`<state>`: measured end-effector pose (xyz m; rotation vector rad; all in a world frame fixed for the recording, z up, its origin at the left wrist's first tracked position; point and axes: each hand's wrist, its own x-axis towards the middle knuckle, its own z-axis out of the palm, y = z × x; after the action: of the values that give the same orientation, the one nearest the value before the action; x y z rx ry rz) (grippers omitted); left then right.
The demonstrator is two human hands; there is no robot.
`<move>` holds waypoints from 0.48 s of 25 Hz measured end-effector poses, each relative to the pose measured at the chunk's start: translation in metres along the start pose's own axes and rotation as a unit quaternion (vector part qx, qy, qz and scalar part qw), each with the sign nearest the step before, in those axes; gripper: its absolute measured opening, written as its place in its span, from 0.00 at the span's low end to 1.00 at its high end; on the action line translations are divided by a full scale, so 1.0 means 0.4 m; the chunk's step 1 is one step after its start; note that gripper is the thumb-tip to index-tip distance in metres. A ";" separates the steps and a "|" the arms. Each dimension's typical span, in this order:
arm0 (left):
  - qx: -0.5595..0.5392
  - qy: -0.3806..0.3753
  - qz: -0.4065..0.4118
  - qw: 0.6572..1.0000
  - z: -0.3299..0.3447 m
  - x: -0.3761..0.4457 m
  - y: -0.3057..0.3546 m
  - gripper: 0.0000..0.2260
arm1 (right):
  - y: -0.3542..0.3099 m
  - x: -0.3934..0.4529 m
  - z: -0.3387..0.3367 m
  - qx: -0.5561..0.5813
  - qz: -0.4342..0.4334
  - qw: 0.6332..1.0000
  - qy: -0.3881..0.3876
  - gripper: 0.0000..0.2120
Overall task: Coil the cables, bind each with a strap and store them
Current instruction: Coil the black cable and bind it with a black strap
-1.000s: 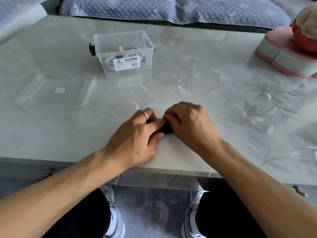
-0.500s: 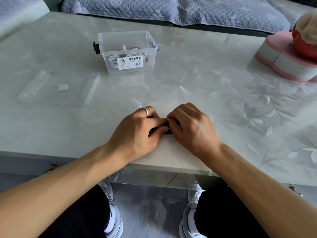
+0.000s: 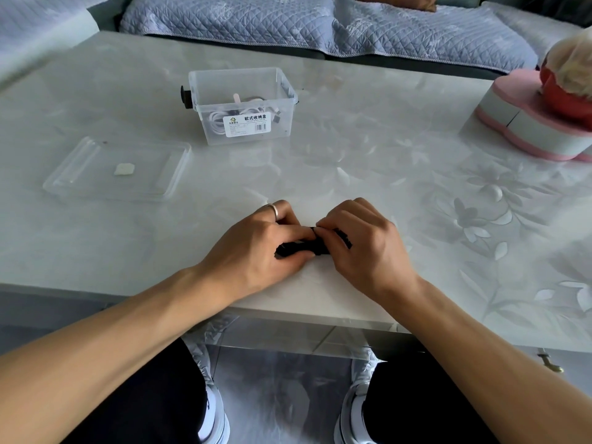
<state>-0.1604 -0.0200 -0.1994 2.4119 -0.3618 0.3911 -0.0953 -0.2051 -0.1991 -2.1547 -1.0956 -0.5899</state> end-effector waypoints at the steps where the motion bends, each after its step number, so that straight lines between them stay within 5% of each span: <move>1: 0.001 -0.001 0.002 1.000 0.000 0.000 -0.001 0.09 | -0.002 -0.002 -0.004 -0.006 -0.022 1.000 0.003 0.06; 6: 0.008 0.013 0.004 1.000 0.004 -0.008 0.002 0.10 | -0.013 -0.011 -0.010 -0.080 -0.121 0.989 0.004 0.09; 12: -0.046 0.037 -0.020 0.998 0.010 -0.010 0.001 0.08 | -0.019 -0.028 -0.015 -0.112 -0.138 0.984 -0.013 0.06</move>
<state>-0.1634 -0.0223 -0.2036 2.3048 -0.2933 0.4346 -0.1085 -0.2122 -0.1994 -2.2182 -1.4148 -0.8479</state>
